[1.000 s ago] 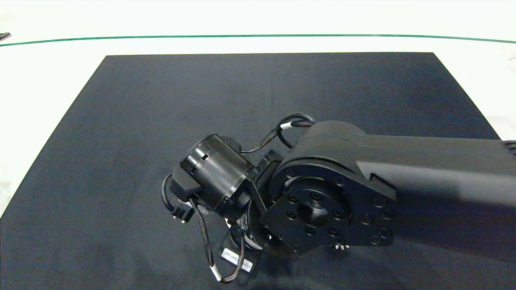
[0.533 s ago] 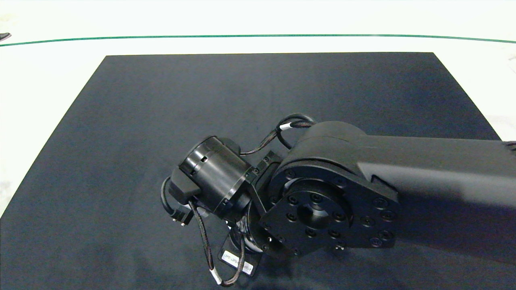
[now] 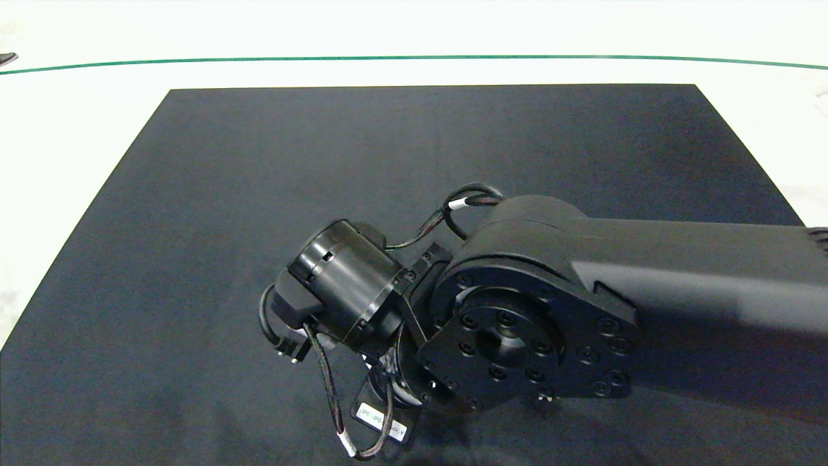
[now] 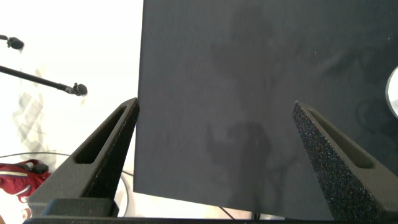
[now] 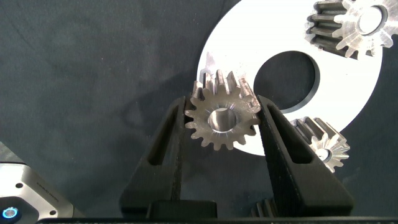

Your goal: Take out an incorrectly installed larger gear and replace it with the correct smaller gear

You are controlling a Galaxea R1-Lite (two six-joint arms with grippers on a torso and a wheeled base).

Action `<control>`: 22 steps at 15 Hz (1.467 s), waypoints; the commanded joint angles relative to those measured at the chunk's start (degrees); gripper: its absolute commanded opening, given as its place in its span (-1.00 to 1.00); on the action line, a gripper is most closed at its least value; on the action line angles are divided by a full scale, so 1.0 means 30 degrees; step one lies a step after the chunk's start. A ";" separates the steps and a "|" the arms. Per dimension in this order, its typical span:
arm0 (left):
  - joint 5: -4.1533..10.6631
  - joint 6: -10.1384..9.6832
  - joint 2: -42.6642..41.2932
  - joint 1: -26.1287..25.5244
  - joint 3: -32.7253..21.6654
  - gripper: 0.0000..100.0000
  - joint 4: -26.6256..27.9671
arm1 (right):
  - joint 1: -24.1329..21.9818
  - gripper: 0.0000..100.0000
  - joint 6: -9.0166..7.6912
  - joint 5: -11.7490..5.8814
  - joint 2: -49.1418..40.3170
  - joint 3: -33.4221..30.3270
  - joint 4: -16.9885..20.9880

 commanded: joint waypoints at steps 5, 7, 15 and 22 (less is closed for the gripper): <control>0.0011 0.0018 -0.0067 0.0008 0.0004 1.00 0.0100 | 0.0004 -0.38 -0.0034 -0.0038 0.0034 0.0004 -0.0002; 0.0011 0.0018 -0.0067 0.0008 0.0004 1.00 0.0100 | 0.0063 -0.38 -0.0034 -0.0038 0.0063 0.0004 -0.0060; 0.0011 0.0018 -0.0067 0.0008 0.0004 1.00 0.0100 | 0.0180 -0.38 -0.0004 -0.0038 0.0210 0.0004 -0.0060; 0.0011 0.0018 -0.0067 0.0008 0.0004 1.00 0.0100 | 0.0034 -0.38 -0.0004 -0.0067 0.0151 0.0004 -0.0178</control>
